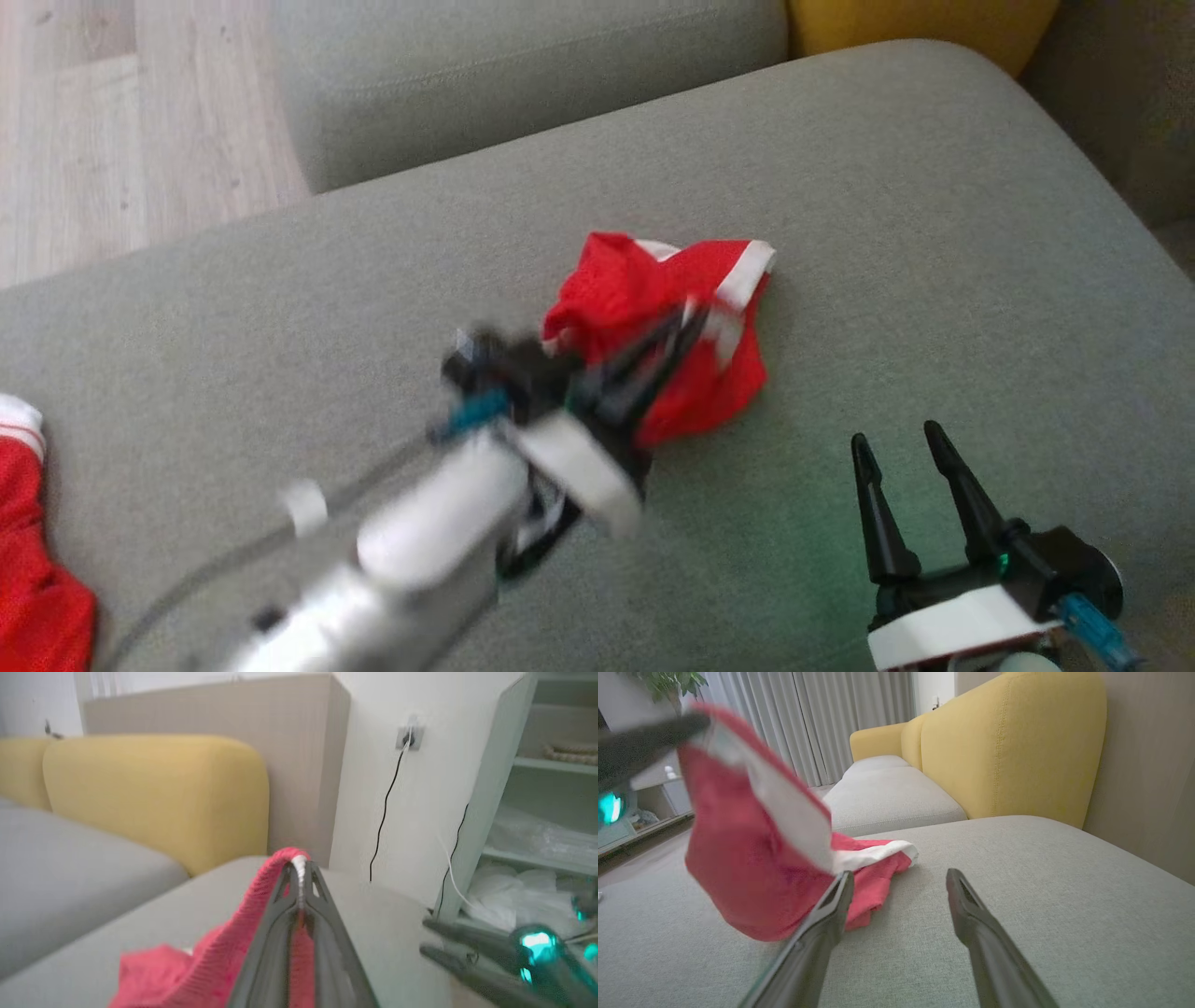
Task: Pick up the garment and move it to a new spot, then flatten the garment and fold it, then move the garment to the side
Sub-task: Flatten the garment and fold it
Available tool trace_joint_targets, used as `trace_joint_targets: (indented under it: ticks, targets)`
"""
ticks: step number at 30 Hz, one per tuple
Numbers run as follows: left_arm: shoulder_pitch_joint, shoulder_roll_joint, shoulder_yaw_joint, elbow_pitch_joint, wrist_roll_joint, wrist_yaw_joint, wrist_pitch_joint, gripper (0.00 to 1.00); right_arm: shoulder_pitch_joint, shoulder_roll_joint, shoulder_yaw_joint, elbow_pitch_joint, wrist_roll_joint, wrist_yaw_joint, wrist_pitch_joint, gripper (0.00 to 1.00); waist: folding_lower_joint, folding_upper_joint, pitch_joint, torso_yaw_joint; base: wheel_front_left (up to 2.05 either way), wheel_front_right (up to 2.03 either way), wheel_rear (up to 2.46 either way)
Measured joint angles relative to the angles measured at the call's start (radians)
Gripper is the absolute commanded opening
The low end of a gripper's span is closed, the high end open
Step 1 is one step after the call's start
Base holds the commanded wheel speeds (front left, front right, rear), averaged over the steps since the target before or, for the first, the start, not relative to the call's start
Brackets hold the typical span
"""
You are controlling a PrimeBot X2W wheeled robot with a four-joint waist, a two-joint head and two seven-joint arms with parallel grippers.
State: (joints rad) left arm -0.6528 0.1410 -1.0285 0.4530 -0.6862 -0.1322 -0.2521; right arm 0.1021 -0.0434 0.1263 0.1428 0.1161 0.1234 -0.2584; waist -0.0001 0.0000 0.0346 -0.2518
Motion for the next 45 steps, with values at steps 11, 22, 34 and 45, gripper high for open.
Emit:
trace_joint_targets:
  ticks: [11,22,34,45]
  targets:
    - [-0.305,0.102,0.072,-0.132,-0.108,0.000,0.006,0.00,0.019,0.000,-0.018,0.019,0.015,0.000,0.000,1.00,-0.0001,0.0000,-0.050,0.000,0.00,0.00,0.00]
    - [-0.038,0.268,0.038,-0.046,-0.173,0.009,0.050,0.00,0.009,0.000,-0.019,0.010,0.045,0.000,0.000,1.00,0.0001,0.0000,-0.021,0.108,0.00,0.00,0.00]
    - [-0.040,0.279,0.028,-0.035,-0.199,0.008,0.049,0.00,-0.288,-0.028,-0.036,0.344,0.047,0.000,0.000,1.00,0.0003,0.0000,0.056,0.222,0.00,0.00,0.00]
    - [-0.075,0.277,0.006,-0.029,-0.209,0.007,0.049,0.00,-0.493,-0.108,0.161,0.606,0.517,0.000,0.080,1.00,0.0002,0.0000,0.088,0.277,0.00,0.00,0.00]
